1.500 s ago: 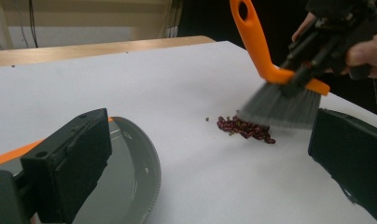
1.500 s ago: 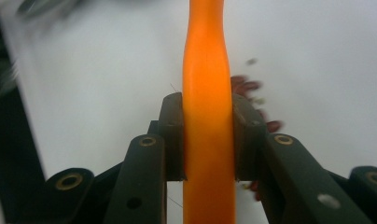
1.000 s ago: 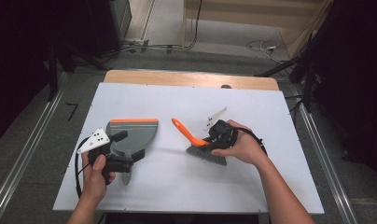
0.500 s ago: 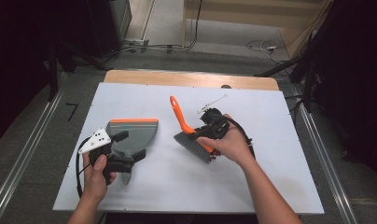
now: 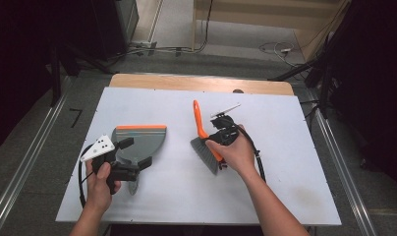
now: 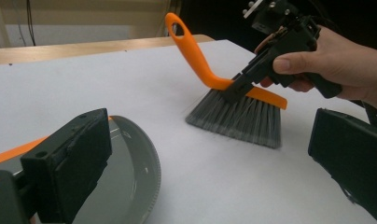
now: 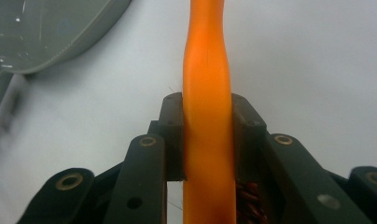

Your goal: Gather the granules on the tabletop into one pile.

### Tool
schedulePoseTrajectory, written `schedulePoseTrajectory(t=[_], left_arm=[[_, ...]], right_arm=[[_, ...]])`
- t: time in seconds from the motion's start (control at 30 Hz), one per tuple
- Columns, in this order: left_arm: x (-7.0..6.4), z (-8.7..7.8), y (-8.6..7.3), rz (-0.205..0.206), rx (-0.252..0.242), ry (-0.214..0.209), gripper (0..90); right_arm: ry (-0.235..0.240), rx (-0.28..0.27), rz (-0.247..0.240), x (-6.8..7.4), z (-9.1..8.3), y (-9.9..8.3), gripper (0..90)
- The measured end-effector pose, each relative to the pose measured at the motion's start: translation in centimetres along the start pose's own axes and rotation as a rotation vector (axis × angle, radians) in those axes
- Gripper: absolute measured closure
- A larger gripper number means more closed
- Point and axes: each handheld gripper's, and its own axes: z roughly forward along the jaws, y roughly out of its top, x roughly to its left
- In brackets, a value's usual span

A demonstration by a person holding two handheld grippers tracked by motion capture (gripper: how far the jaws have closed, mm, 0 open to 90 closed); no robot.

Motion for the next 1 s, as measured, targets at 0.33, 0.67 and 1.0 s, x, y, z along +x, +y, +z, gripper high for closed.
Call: schedulePoseTrajectory(t=[0.33, 0.67, 1.0], left_arm=[[-0.2, 0.2, 0.1, 0.004, 0.004, 0.001, 0.0], [-0.1, 0.1, 0.1, -0.001, -0.002, -0.001, 0.0], [-0.1, 0.0, 0.1, -0.001, -0.003, -0.003, 0.0]], right_arm=[[0.121, -0.004, -0.427, 0.7, -3.7, -1.5, 68.9], [0.138, 0.116, -0.579, -0.4, -1.5, -2.3, 68.8], [0.109, 0.052, -0.557, -1.2, -2.0, -1.4, 68.7]])
